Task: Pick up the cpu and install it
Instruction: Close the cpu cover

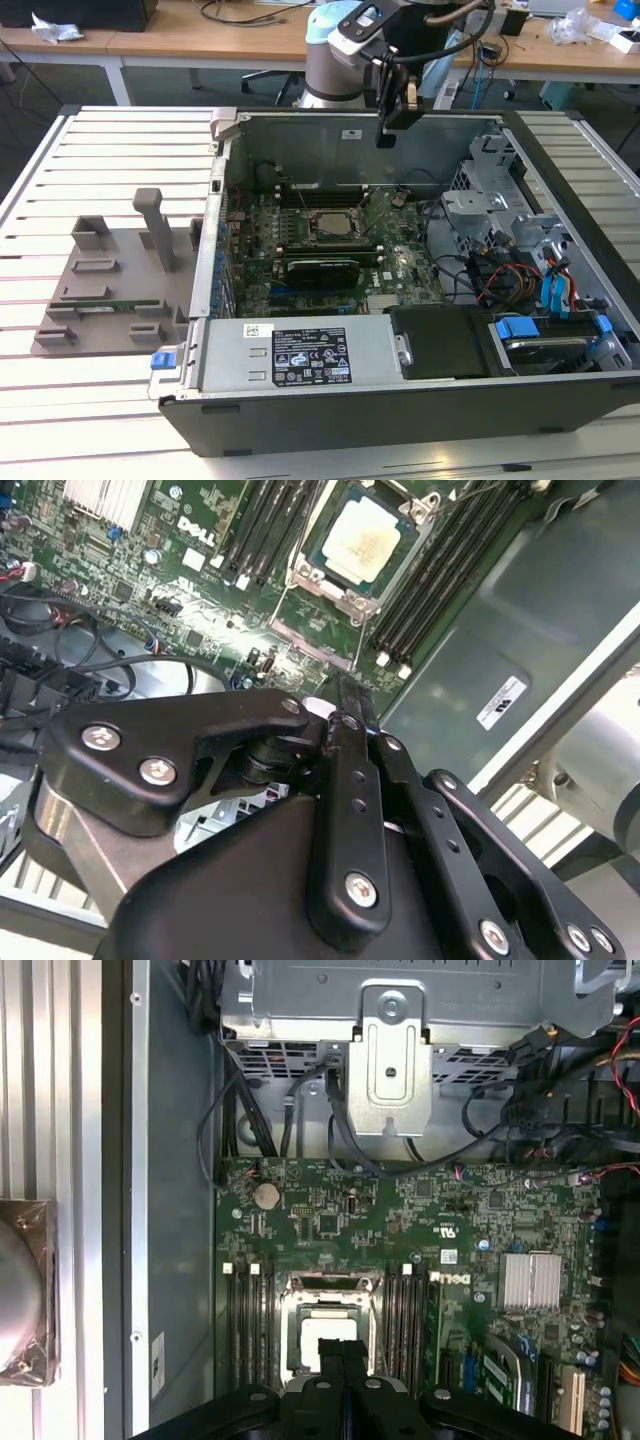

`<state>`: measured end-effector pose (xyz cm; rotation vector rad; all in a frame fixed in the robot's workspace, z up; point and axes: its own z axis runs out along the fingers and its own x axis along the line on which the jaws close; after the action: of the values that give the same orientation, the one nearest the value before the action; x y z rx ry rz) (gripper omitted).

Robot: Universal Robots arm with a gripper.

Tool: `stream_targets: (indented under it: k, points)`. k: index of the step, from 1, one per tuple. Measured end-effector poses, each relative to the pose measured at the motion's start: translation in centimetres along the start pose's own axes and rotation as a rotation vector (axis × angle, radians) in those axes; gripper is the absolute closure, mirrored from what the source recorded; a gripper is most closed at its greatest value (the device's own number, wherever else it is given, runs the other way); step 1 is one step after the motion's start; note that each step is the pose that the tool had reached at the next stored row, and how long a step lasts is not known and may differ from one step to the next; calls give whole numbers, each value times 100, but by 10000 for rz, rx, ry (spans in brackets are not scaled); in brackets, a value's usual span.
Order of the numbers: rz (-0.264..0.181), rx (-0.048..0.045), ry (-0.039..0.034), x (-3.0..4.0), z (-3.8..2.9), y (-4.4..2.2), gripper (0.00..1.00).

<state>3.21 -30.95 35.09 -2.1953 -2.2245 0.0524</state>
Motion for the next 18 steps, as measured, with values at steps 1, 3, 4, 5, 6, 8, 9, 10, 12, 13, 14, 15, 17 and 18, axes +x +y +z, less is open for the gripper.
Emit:
stream_targets:
  k: [1,3,4,5,6,8,9,10,12,13,14,15,17,18]
  points:
    - [0,1,-1,0,29,17,89]
    - [0,1,1,1,83,40,89]
    - [1,1,-1,1,104,49,89]
    - [1,2,0,1,126,57,89]
    - [0,3,-1,1,148,67,89]
    - [1,7,0,1,197,96,89]
    - [0,9,1,2,223,116,89]
    - [1,9,0,1,238,126,89]
    - [1,11,1,2,284,149,89]
    - [0,12,-1,2,324,159,89]
    - [0,12,0,2,359,168,89]
    - [0,11,1,3,388,175,89]
    - [0,12,-1,3,438,197,89]
    - [0,12,-1,3,465,212,89]
